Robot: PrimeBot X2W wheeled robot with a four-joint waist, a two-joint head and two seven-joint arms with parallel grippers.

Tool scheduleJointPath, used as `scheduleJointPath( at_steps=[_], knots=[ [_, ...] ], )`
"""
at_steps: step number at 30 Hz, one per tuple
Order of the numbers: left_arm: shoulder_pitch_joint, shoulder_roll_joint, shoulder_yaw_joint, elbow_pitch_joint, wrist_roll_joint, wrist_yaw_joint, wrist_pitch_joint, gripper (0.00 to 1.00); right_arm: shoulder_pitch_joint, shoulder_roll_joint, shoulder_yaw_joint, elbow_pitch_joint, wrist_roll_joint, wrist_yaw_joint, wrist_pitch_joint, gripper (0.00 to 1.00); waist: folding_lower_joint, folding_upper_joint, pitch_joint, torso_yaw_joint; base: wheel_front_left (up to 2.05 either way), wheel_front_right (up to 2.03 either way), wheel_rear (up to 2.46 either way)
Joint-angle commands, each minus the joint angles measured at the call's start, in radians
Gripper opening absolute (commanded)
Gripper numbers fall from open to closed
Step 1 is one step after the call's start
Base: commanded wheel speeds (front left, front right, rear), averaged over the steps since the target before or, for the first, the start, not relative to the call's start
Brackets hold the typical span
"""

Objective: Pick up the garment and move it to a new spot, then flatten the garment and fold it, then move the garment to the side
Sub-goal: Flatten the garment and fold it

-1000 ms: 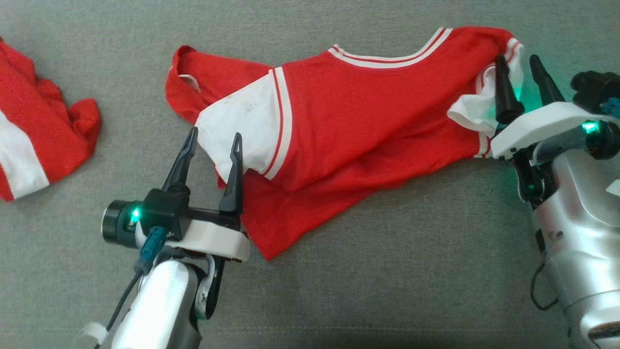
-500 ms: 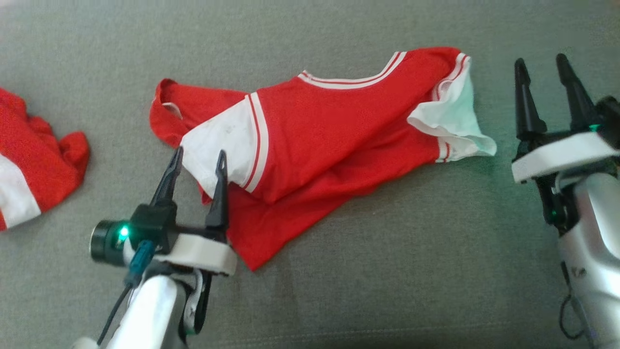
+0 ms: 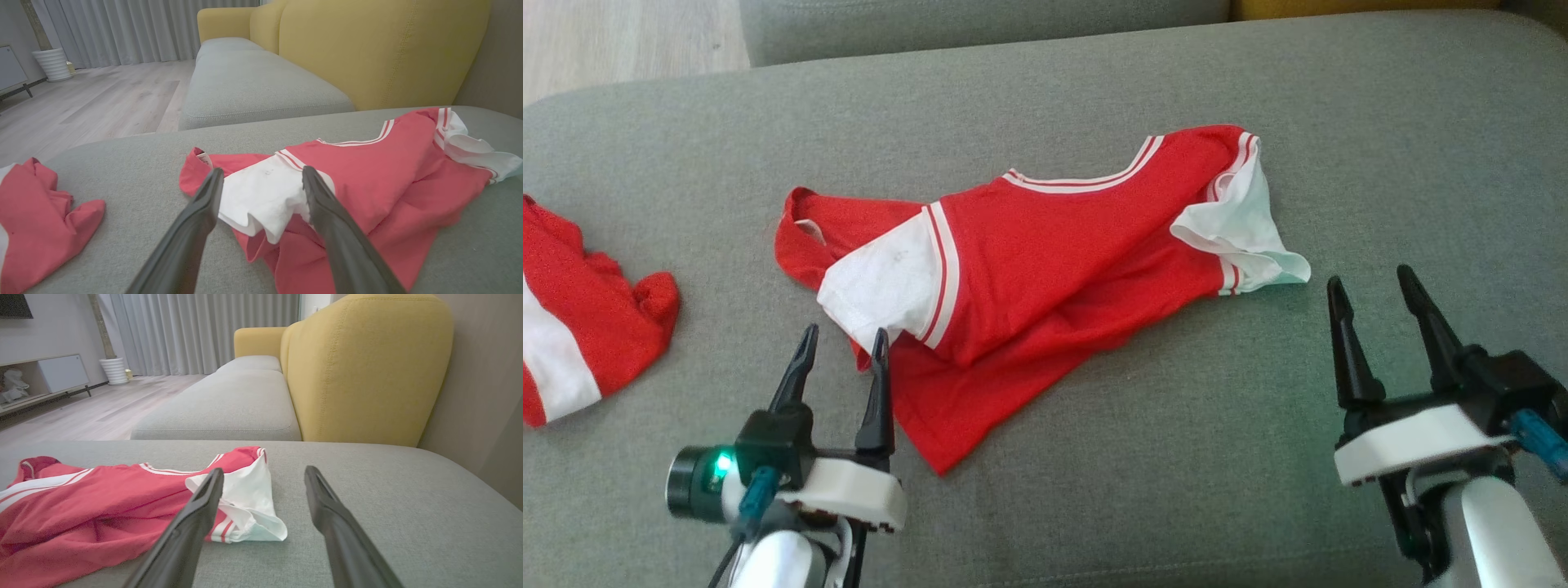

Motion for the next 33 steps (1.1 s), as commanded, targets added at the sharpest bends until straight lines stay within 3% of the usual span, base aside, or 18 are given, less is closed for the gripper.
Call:
scheduleJointPath(
  at_steps=[1,7,17,23,31,32,33],
  knots=[
    [-0.024,0.016,0.044,-0.031,-0.005,0.007,-0.006,1.00,-0.016,-0.003,0.015,-0.046,-0.007,0.007,0.005,1.00,0.0001,-0.0001,-0.003,-0.002,0.00,0.00,0.00],
    [-0.009,0.021,0.048,-0.039,-0.013,0.015,-0.005,1.00,0.035,0.020,0.011,-0.125,-0.018,0.007,0.049,1.00,0.0001,-0.0001,-0.007,-0.004,0.00,0.00,0.00],
    [-0.010,0.021,0.040,-0.038,-0.022,0.019,0.003,1.00,0.043,0.033,0.015,-0.153,-0.013,0.007,0.065,1.00,0.0001,-0.0001,-0.003,0.001,0.00,0.00,0.00],
    [-0.014,0.008,0.013,0.009,-0.068,-0.023,0.084,1.00,0.039,0.038,0.025,-0.156,-0.003,0.007,0.068,1.00,0.0001,-0.0001,0.012,0.000,0.00,0.00,0.00],
    [-0.079,-0.023,0.002,0.171,-0.147,-0.085,0.167,1.00,0.019,0.043,0.046,-0.146,0.018,0.007,0.064,1.00,0.0001,-0.0001,0.053,-0.025,0.00,0.00,0.00],
    [-0.087,-0.027,0.001,0.188,-0.160,-0.098,0.169,0.65,0.018,0.044,0.046,-0.144,0.021,0.007,0.063,1.00,0.0001,-0.0001,0.057,-0.028,0.00,0.00,0.00],
    [-0.096,-0.030,-0.001,0.198,-0.165,-0.108,0.161,0.00,0.016,0.044,0.047,-0.142,0.022,0.007,0.062,1.00,0.0001,-0.0001,0.061,-0.032,0.00,0.00,0.00]
  ],
)
